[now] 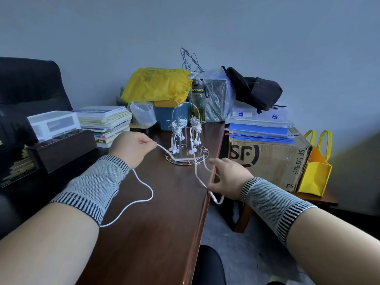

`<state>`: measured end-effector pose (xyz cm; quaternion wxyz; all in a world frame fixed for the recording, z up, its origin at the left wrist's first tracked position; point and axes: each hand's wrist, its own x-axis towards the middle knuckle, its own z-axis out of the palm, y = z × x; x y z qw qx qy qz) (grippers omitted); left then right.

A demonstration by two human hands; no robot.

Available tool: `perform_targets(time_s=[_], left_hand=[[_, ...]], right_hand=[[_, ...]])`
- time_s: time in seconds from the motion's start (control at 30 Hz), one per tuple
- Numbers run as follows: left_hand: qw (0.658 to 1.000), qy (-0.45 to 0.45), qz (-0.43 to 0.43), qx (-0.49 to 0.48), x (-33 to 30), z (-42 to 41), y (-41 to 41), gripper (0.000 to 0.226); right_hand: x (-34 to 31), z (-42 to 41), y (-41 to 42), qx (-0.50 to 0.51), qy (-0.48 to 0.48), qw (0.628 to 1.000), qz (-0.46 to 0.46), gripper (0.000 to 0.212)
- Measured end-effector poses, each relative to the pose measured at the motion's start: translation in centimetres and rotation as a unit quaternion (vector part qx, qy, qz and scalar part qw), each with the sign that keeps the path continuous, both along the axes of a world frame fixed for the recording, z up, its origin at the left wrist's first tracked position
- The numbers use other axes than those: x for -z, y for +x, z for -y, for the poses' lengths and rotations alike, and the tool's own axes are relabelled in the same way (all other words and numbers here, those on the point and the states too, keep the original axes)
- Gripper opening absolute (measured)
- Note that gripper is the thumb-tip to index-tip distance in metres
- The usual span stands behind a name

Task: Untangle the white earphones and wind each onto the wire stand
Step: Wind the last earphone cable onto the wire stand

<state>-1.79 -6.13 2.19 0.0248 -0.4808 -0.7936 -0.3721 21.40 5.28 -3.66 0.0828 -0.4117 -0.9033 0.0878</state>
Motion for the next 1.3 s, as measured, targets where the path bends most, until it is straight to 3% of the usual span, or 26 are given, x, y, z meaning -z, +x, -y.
perform_targets(time_s=[0.07, 0.13, 0.2, 0.27, 0.3, 0.43, 0.5, 0.57, 0.63, 0.67, 0.77, 0.93, 1.03, 1.1, 1.2, 1.3], left_hand=[[0.999, -0.006, -0.003, 0.033, -0.4, -0.1, 1.3, 0.013], [0.997, -0.021, -0.02, 0.077, -0.5, -0.6, 2.9, 0.016], [0.991, -0.036, -0.041, 0.125, -0.4, -1.2, 4.8, 0.014], [0.984, -0.045, -0.047, 0.164, -0.2, -1.6, 6.0, 0.015], [0.983, -0.05, -0.043, 0.173, -0.2, -1.7, 6.1, 0.016], [0.993, -0.039, -0.022, 0.111, -0.9, -0.7, 3.4, 0.014], [0.997, -0.028, 0.001, 0.073, -0.8, -0.3, 1.6, 0.014], [0.997, -0.035, 0.008, 0.067, -0.4, -0.4, 1.3, 0.012], [0.995, -0.041, 0.009, 0.094, -0.1, -0.9, 2.4, 0.011], [0.993, -0.043, 0.008, 0.112, 0.0, -1.1, 3.2, 0.011], [0.989, -0.044, -0.001, 0.141, 0.1, -1.7, 4.6, 0.014], [0.995, -0.008, 0.064, 0.08, -0.8, -0.3, 1.8, 0.013], [0.994, -0.005, 0.088, 0.059, -0.8, 0.3, 0.3, 0.014], [0.994, -0.004, 0.086, 0.065, -0.7, 0.2, 0.6, 0.011], [0.993, -0.013, 0.073, 0.09, -0.5, -0.6, 2.1, 0.01], [0.989, -0.014, 0.075, 0.128, -0.4, -1.1, 3.4, 0.014]], right_hand=[[-0.6, 0.5, -0.7, -0.036, -0.001, 0.999, 0.026, 0.102], [-1.7, 1.4, -1.5, -0.083, -0.009, 0.995, -0.056, 0.106], [-2.4, 1.8, -2.4, -0.114, 0.025, 0.985, -0.126, 0.088], [-2.9, 2.3, -3.3, -0.132, 0.103, 0.978, -0.126, 0.038], [-2.9, 2.2, -3.3, -0.134, 0.118, 0.976, -0.123, 0.03], [-2.4, 0.1, -1.3, 0.006, 0.025, 0.989, -0.142, 0.047], [-1.7, -0.8, -0.5, 0.058, 0.004, 0.996, -0.071, 0.042], [-1.3, -0.5, -0.7, 0.035, 0.022, 0.998, -0.055, 0.023], [-1.6, 0.9, -1.9, -0.029, 0.058, 0.991, -0.113, 0.048], [-1.9, 1.5, -2.7, -0.062, 0.071, 0.985, -0.142, 0.05], [-2.9, 2.7, -4.5, -0.12, 0.095, 0.974, -0.166, 0.026], [-2.6, -0.6, -2.7, 0.072, 0.05, 0.987, -0.136, 0.037], [-1.9, -2.0, -1.8, 0.138, -0.006, 0.988, -0.075, 0.026], [-1.7, -1.4, -2.2, 0.079, 0.03, 0.992, -0.088, 0.033], [-2.8, 1.8, -4.0, -0.063, 0.088, 0.976, -0.191, 0.049], [-3.6, 3.2, -5.4, -0.137, 0.11, 0.956, -0.234, 0.028]])
